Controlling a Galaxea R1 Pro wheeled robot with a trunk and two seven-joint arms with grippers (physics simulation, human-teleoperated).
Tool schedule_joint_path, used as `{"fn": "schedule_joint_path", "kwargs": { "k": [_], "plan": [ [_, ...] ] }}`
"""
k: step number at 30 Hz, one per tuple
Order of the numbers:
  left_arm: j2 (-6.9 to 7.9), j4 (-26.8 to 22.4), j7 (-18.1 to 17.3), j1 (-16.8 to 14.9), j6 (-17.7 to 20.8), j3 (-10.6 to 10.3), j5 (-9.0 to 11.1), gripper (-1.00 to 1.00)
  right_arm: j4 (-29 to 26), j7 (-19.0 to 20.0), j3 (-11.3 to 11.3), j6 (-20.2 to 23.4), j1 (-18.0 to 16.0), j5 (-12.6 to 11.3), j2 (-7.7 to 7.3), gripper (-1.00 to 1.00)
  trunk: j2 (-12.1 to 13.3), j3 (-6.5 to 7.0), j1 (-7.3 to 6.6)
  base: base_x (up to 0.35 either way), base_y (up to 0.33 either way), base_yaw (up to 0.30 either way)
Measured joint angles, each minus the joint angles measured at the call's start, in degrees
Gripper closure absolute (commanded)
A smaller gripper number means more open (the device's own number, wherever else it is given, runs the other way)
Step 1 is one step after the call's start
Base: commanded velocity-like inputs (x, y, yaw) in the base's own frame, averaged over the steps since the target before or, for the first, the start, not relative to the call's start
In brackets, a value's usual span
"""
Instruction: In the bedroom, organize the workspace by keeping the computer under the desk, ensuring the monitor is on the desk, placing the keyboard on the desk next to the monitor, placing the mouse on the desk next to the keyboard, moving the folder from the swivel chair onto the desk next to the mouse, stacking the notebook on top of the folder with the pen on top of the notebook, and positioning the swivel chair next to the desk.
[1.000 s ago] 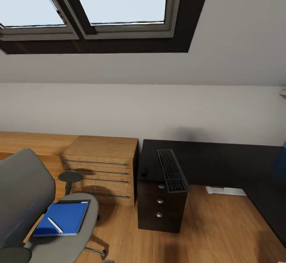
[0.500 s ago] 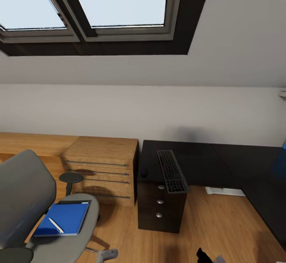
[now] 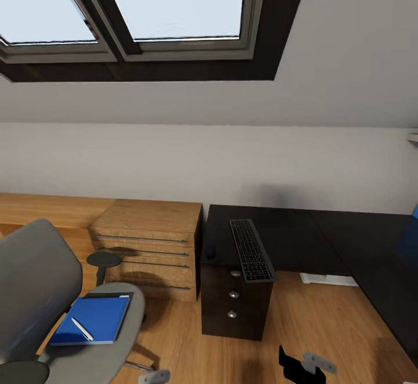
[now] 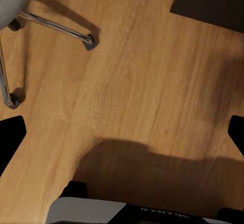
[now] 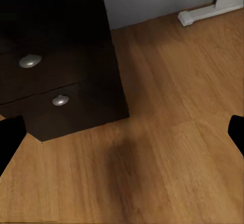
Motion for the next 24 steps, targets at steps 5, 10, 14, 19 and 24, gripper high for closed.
{"fn": "schedule_joint_path", "kwargs": {
  "k": [5,10,14,19,24],
  "plan": [
    [-0.01,0.73,-0.05,0.0,-4.11,0.17,0.09,-1.0,2.34,0.55,0.83,-0.2,0.01,0.99,-0.04,-1.0,0.0,0.0,0.0,0.0,0.0,0.0],
    [-0.01,0.88,0.06,-0.01,-4.93,0.27,0.14,-1.0,2.96,0.6,0.93,-0.5,0.01,1.25,0.03,-1.0,0.0,0.0,0.0,0.0,0.0,0.0],
    [-0.01,0.92,0.23,-0.01,-5.22,0.22,0.1,-1.0,3.06,0.54,0.87,-0.74,0.0,1.22,0.07,-1.0,0.0,0.0,0.0,0.0,0.0,0.0],
    [-0.04,0.93,0.24,-0.01,-5.23,0.22,0.06,-1.0,3.11,0.53,0.83,-0.75,-0.02,1.25,0.06,-1.0,0.0,0.0,0.0,0.0,0.0,0.0],
    [-0.01,0.93,0.25,-0.01,-5.24,0.05,0.09,-1.0,3.22,0.43,0.85,-0.76,-0.01,1.28,0.1,-1.0,0.0,0.0,0.03,-0.222,0.0,0.0]
  ]
}}
